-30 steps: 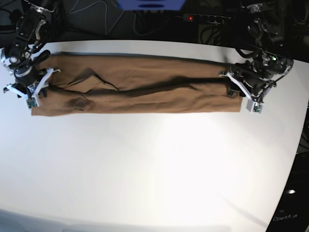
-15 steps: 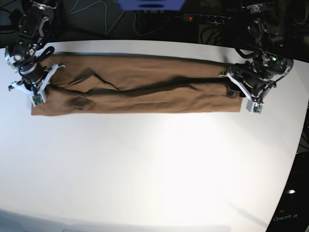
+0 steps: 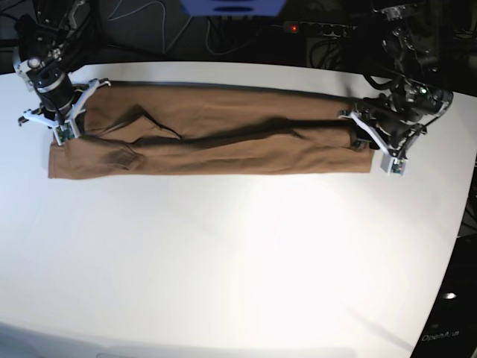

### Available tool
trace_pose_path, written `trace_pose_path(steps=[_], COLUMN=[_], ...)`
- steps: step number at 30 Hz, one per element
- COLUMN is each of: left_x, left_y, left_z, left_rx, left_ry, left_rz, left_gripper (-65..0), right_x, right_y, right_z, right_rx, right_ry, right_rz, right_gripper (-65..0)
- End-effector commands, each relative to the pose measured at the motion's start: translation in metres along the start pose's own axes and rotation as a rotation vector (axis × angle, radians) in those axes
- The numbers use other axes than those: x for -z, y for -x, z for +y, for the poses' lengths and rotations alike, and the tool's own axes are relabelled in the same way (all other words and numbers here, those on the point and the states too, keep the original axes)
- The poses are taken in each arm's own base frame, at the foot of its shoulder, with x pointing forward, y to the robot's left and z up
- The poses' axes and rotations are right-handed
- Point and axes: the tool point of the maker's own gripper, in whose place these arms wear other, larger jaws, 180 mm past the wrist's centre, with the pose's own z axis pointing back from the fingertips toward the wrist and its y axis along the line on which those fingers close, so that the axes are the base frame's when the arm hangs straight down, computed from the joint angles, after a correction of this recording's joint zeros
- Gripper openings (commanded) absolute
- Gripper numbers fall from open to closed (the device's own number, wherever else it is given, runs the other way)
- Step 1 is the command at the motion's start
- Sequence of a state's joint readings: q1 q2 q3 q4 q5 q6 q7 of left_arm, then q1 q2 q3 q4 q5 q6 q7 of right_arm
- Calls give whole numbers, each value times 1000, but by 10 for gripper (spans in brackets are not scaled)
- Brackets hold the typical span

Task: Fold the T-shirt properly
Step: 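Lower the hem onto the folded edge and open the right gripper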

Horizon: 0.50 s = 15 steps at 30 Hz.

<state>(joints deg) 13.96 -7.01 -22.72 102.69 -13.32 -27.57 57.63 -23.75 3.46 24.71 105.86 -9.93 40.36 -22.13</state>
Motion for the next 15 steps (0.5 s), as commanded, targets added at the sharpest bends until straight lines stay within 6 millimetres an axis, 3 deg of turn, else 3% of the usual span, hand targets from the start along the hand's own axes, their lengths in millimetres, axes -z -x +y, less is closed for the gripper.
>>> trace_pose_path(steps=[1, 5, 11, 15], left_x=[-4, -4, -4, -4], left_y=[-13, -12, -12, -12], left_z=[2, 2, 1, 0], left_rx=[14, 13, 11, 8], left_ry=[-5, -6, -4, -2], left_rz=[-44, -43, -44, -44], left_gripper=[-414, -414, -414, -414], right_x=[-5, -7, -14, -15], right_y=[-6, 0, 3, 10], right_z=[-6, -6, -37, -48], right_rx=[-8, -9, 31, 54], right_ry=[15, 18, 113, 144], right_rz=[-30, -19, -14, 35], right_gripper=[-634, -624, -519, -517])
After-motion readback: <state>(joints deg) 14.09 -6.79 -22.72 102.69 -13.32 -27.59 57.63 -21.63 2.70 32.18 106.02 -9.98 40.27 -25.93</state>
